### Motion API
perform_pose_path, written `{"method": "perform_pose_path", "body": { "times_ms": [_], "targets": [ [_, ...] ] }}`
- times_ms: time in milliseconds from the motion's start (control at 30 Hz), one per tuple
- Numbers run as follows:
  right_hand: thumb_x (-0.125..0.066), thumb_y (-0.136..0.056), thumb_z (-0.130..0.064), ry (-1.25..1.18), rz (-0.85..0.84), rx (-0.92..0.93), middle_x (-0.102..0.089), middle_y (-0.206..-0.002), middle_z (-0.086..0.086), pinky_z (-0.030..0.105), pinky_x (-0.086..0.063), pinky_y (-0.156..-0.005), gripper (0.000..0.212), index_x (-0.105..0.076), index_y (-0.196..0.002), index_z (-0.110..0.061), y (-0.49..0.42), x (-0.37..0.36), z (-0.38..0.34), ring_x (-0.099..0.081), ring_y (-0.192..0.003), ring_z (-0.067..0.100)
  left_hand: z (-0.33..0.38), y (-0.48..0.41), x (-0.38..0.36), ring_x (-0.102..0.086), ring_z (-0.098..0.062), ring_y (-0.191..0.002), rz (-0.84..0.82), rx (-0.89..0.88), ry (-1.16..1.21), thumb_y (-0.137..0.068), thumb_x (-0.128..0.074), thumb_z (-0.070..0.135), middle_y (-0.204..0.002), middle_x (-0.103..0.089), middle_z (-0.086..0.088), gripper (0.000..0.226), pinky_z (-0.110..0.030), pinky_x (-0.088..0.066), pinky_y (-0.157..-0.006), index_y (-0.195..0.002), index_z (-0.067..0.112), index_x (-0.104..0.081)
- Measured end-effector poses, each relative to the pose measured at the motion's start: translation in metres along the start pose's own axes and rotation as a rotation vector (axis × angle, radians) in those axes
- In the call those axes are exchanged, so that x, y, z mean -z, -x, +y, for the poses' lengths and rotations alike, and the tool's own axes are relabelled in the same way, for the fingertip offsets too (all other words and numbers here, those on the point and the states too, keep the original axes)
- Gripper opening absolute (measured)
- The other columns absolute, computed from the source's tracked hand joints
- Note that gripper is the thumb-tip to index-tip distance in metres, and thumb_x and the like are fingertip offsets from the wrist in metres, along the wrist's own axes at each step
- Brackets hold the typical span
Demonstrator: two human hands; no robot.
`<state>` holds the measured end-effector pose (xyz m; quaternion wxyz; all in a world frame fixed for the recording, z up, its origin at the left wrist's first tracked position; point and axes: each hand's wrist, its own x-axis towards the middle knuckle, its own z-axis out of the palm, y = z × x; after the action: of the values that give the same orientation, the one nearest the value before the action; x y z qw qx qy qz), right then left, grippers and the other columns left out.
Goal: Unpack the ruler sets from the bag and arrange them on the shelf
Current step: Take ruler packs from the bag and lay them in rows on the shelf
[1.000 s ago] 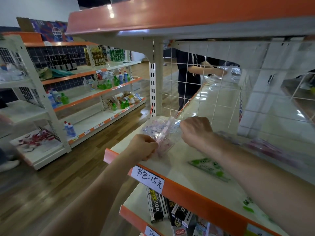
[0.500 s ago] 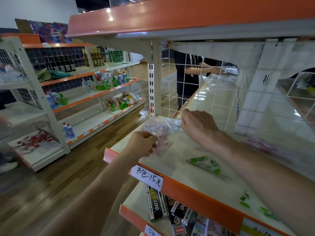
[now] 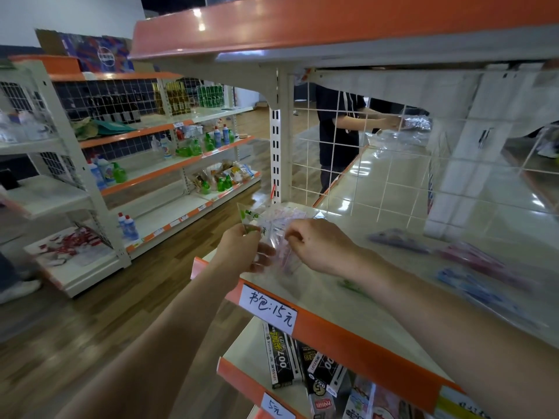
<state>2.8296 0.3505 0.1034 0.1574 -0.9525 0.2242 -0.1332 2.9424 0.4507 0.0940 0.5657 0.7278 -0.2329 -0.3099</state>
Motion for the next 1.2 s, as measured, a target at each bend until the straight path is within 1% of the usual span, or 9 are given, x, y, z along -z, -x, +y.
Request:
{"method": "perform_pose_path", "body": {
  "times_ms": [167, 300, 433, 733, 867, 933, 1000, 1100, 1200],
  "targets": [
    [-0.047, -0.095, -0.031, 0.123, -0.091, -0.153, -0.059, -0.099, 0.007, 0.032, -0.039, -0.068, 0.025, -0.050, -0.110, -0.011, -0.012, -0.018, -0.002, -0.053, -0.084, 0.024, -0.007, -0.004, 0.004, -0.059, -0.022, -0.057, 0.014, 0.025, -0.049, -0.099, -0.044, 0.016, -0.073, -0.066, -0.012, 0.010, -0.032, -0.053, -0.057, -0.101, 0.011, -0.053],
    [-0.053, -0.091, -0.052, 0.141, -0.103, -0.260, -0.059, -0.107, 0.008, 0.032, -0.037, -0.069, 0.050, -0.042, -0.118, -0.011, -0.024, -0.031, -0.008, -0.059, -0.098, 0.028, -0.007, -0.004, 0.004, -0.056, -0.021, -0.053, 0.008, 0.046, -0.042, -0.099, -0.045, 0.016, -0.068, -0.066, -0.011, 0.012, -0.031, -0.053, -0.055, -0.105, 0.009, -0.053],
    [-0.056, -0.090, -0.044, 0.062, -0.112, -0.324, -0.059, -0.116, 0.010, 0.029, -0.037, -0.073, 0.046, -0.047, -0.119, -0.010, -0.029, -0.035, -0.004, -0.058, -0.106, 0.028, -0.008, -0.001, 0.003, -0.055, -0.019, -0.049, 0.005, 0.041, -0.066, -0.100, -0.044, 0.015, -0.068, -0.065, -0.011, 0.014, -0.027, -0.052, -0.049, -0.109, 0.008, -0.052],
    [-0.065, -0.085, -0.034, -0.057, -0.085, -0.340, -0.065, -0.111, 0.009, 0.027, -0.041, -0.072, 0.036, -0.063, -0.110, -0.009, -0.033, -0.037, 0.004, -0.061, -0.100, 0.027, -0.008, -0.003, 0.003, -0.056, -0.020, -0.051, -0.038, 0.052, -0.108, -0.099, -0.044, 0.013, -0.065, -0.064, -0.010, 0.010, -0.031, -0.053, -0.055, -0.100, 0.009, -0.053],
    [-0.068, -0.082, -0.029, -0.079, -0.099, -0.355, -0.058, -0.092, 0.008, 0.026, -0.037, -0.064, 0.020, -0.056, -0.083, -0.014, -0.034, -0.037, 0.003, -0.054, -0.083, 0.022, -0.010, -0.004, 0.001, -0.055, -0.020, -0.052, -0.045, 0.029, -0.147, -0.099, -0.043, 0.012, -0.068, -0.064, -0.011, 0.012, -0.029, -0.052, -0.053, -0.103, 0.007, -0.054],
    [-0.069, -0.080, -0.026, -0.127, -0.099, -0.367, -0.052, -0.083, 0.004, 0.024, -0.033, -0.054, 0.027, -0.046, -0.071, -0.018, -0.034, -0.035, 0.004, -0.051, -0.077, 0.020, -0.010, -0.005, 0.001, -0.056, -0.020, -0.052, -0.050, 0.032, -0.153, -0.098, -0.045, 0.012, -0.068, -0.064, -0.011, 0.012, -0.028, -0.052, -0.053, -0.103, 0.007, -0.055],
    [-0.070, -0.080, -0.022, -0.199, -0.098, -0.380, -0.051, -0.072, 0.002, 0.024, -0.035, -0.050, 0.028, -0.045, -0.066, -0.017, -0.033, -0.033, 0.004, -0.053, -0.070, 0.020, -0.009, -0.006, 0.002, -0.057, -0.020, -0.053, -0.055, 0.041, -0.149, -0.098, -0.046, 0.012, -0.069, -0.064, -0.012, 0.011, -0.029, -0.054, -0.055, -0.101, 0.007, -0.056],
    [-0.064, -0.078, -0.012, -0.344, -0.084, -0.409, -0.064, -0.068, 0.009, 0.034, -0.055, -0.064, 0.011, -0.064, -0.074, -0.003, -0.027, -0.024, 0.006, -0.068, -0.072, 0.026, -0.008, -0.007, 0.003, -0.058, -0.021, -0.055, -0.061, 0.057, -0.136, -0.097, -0.048, 0.012, -0.072, -0.064, -0.013, 0.010, -0.031, -0.056, -0.057, -0.097, 0.007, -0.057],
    [-0.057, -0.081, -0.006, -0.461, -0.093, -0.417, -0.063, -0.057, 0.006, 0.031, -0.056, -0.060, 0.014, -0.067, -0.073, -0.001, -0.012, -0.009, 0.009, -0.063, -0.054, 0.018, -0.007, -0.009, 0.005, -0.059, -0.021, -0.056, -0.067, 0.072, -0.105, -0.096, -0.051, 0.012, -0.076, -0.062, -0.013, 0.011, -0.032, -0.057, -0.057, -0.099, 0.004, -0.059]
  ]
}}
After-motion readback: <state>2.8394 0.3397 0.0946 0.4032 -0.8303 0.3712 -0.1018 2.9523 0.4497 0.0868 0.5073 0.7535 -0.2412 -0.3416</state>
